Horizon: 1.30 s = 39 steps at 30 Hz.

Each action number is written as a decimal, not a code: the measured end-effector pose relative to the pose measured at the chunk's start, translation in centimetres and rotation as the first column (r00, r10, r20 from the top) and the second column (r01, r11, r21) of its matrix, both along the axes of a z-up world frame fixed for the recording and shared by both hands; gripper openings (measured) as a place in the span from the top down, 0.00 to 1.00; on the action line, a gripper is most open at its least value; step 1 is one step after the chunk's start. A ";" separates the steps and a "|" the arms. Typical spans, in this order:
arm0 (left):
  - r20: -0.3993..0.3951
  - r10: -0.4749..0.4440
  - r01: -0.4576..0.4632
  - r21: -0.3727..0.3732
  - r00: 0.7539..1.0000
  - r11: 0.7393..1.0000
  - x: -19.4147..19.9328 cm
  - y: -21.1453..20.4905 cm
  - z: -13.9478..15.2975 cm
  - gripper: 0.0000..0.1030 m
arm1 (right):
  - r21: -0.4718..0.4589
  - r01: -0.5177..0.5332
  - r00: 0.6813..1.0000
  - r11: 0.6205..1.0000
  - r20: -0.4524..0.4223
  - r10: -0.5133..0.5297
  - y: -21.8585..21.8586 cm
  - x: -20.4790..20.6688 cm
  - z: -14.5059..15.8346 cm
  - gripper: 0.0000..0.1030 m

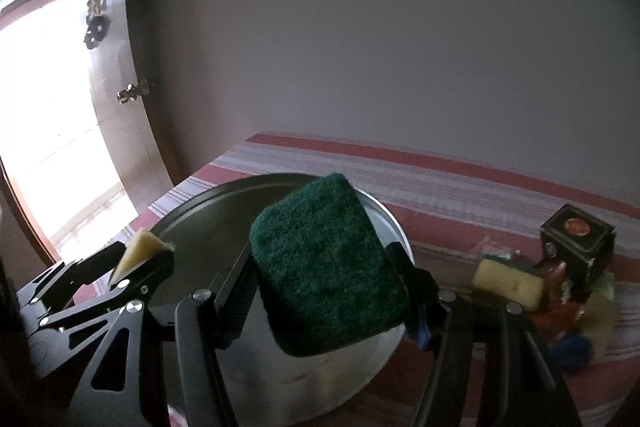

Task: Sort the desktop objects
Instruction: 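Carry both held sponges over the steel pan, then open both tools to drop the sponges into the steel pan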

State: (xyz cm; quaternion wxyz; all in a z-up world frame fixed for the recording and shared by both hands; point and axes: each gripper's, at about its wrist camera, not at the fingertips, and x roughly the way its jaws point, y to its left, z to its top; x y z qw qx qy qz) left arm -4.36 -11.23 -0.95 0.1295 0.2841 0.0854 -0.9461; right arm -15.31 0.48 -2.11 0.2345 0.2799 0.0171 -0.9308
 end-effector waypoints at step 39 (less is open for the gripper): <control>0.032 0.105 -0.103 -0.063 0.994 0.993 -2.2 0.3 -0.9 0.01 | -0.069 0.114 0.976 0.991 -0.178 -0.125 1.5 -1.1 -0.8 0.23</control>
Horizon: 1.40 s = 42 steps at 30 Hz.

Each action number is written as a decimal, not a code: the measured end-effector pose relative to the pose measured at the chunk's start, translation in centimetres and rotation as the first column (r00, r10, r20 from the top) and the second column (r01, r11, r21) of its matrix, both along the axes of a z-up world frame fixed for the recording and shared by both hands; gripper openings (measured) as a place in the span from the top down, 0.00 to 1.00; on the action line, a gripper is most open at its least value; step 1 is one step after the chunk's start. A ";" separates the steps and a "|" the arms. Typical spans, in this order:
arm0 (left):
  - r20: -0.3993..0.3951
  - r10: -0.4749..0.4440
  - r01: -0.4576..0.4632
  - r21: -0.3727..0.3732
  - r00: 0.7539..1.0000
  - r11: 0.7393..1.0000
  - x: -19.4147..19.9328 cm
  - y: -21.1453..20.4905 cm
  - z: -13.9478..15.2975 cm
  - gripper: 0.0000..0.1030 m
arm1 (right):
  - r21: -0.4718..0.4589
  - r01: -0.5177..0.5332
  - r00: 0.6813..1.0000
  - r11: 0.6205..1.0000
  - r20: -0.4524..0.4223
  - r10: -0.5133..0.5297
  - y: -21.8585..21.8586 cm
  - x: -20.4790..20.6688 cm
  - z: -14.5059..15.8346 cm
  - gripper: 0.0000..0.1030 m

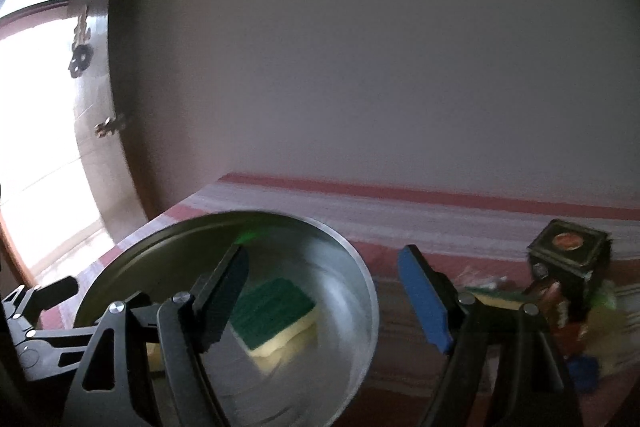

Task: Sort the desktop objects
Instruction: 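Open both tools to drop the sponges into the steel pan, then withdraw both tools from the pan back toward the pile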

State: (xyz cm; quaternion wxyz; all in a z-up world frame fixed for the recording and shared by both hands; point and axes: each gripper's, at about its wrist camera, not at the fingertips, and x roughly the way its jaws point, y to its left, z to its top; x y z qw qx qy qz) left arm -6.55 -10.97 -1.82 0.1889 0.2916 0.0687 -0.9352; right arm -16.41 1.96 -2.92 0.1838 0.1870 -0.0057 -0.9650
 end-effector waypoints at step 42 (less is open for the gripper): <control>-0.196 -0.131 0.108 -0.127 0.972 0.986 2.5 9.7 0.1 0.01 | 0.069 0.295 0.955 0.953 -0.043 -0.293 12.6 1.0 -0.8 0.09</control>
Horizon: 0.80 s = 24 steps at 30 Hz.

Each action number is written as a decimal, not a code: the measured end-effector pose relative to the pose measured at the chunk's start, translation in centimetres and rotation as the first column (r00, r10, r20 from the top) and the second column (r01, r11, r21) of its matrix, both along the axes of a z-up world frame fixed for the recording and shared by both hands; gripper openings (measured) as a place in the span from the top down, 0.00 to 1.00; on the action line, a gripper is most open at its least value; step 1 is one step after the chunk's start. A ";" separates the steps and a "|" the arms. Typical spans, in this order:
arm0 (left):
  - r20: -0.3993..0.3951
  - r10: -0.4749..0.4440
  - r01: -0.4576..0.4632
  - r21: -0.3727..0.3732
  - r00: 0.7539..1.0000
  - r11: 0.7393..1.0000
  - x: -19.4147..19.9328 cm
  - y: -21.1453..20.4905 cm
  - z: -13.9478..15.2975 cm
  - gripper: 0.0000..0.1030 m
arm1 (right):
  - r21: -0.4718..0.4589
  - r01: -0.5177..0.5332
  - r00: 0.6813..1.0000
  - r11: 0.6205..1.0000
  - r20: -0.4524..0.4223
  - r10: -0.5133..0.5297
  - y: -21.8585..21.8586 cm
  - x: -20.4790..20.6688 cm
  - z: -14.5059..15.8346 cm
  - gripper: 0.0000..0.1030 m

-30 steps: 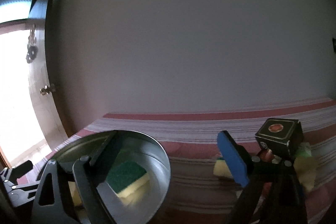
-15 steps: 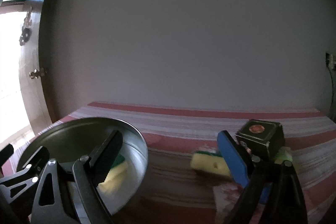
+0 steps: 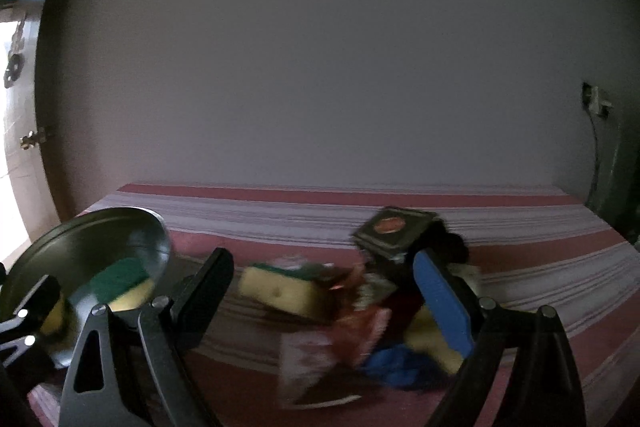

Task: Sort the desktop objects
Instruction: 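Withdraw both tools from the pan back toward the pile, then grasp the black emblem box with the right tool while the left tool grasps a sponge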

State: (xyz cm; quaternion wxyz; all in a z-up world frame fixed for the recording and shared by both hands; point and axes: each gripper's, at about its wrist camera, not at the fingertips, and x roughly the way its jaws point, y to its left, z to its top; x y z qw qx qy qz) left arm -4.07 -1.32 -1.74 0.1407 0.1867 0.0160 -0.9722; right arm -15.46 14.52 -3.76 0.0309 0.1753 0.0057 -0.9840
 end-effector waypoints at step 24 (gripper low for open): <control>0.157 -0.463 0.478 -0.069 0.872 0.876 -0.3 13.0 1.8 0.01 | 0.090 -0.185 0.952 0.979 0.262 0.156 8.0 -8.2 -1.0 0.10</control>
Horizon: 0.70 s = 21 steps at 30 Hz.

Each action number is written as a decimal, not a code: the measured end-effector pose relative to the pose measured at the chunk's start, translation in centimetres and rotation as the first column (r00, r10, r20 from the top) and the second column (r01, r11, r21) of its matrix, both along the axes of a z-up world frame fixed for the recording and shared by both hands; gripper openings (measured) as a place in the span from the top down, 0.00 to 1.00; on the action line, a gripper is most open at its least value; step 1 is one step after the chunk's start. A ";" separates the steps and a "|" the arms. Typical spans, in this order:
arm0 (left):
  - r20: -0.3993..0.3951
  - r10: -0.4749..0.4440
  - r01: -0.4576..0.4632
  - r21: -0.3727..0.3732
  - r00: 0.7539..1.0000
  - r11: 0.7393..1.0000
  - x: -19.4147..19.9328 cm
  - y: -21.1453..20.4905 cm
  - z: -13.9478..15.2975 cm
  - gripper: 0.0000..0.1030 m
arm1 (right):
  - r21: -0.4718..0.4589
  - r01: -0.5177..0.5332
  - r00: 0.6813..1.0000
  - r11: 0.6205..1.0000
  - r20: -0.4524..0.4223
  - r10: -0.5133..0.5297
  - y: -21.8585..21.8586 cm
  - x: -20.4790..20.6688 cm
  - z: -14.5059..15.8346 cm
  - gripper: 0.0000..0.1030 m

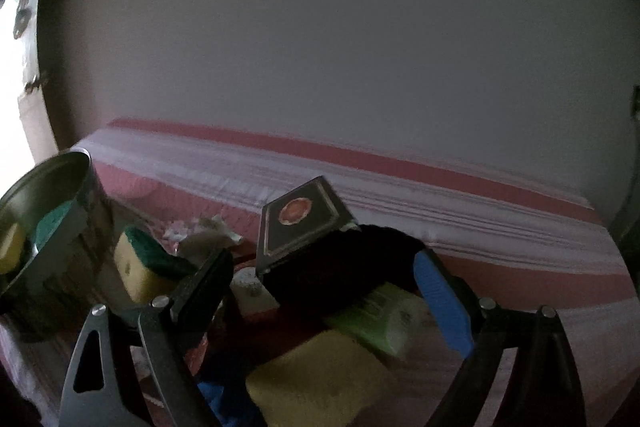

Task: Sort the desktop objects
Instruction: 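Grasp the black emblem box with the right tool while the left tool grasps a sponge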

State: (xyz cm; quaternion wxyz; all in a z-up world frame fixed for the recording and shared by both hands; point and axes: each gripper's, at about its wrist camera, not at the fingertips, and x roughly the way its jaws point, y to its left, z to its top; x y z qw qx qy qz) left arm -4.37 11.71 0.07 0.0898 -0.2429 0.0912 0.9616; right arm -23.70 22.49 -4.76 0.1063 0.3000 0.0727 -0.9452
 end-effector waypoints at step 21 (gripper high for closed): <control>0.184 0.089 -0.108 0.097 0.979 0.989 -8.3 1.6 0.0 0.03 | -0.139 0.041 0.997 0.989 -0.063 -0.051 3.8 0.7 2.7 0.41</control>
